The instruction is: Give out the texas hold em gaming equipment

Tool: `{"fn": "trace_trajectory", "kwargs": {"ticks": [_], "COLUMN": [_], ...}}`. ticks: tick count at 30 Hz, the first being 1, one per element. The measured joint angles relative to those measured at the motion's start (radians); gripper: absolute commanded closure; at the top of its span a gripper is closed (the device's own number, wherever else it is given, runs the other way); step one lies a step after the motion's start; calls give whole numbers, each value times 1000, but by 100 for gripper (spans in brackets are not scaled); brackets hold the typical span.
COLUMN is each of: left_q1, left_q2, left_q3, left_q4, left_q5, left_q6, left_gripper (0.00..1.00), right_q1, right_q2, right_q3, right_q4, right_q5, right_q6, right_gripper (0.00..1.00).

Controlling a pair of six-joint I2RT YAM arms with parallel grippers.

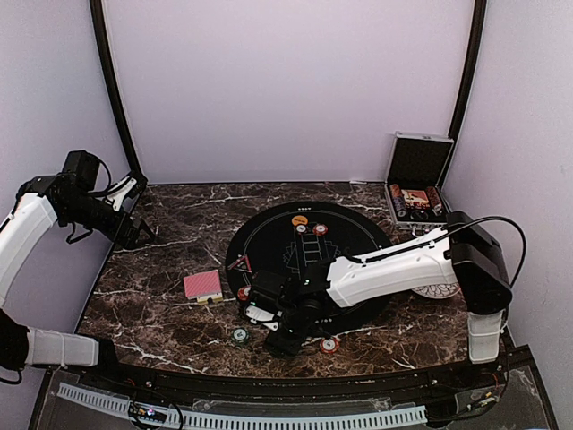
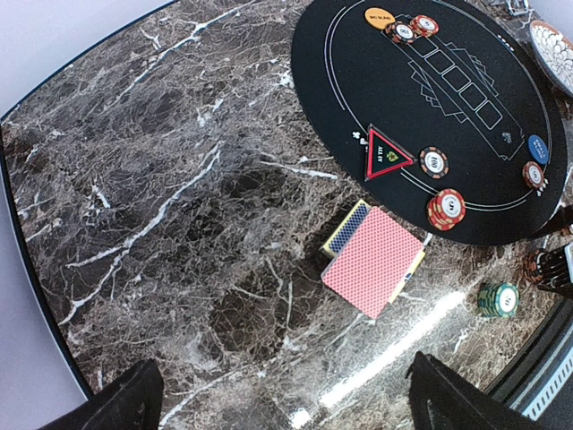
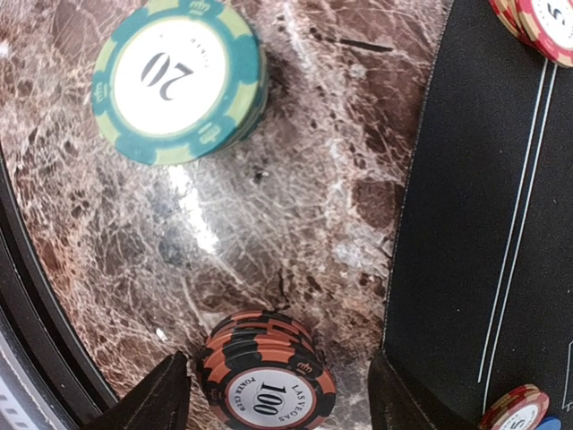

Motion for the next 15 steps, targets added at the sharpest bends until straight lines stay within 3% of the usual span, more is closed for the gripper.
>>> {"fn": "trace_trajectory", "kwargs": {"ticks": [15], "left_q1": [0], "left_q2": [0], "left_q3": [0], "left_q4": [0], "left_q5": [0], "left_q6": [0], "left_gripper": [1], "right_q1": [0], "right_q2": [2], "right_q3": [12], "right_q4": [0], "right_q5": [5], "right_q6": [-7], "right_gripper": [52]}}
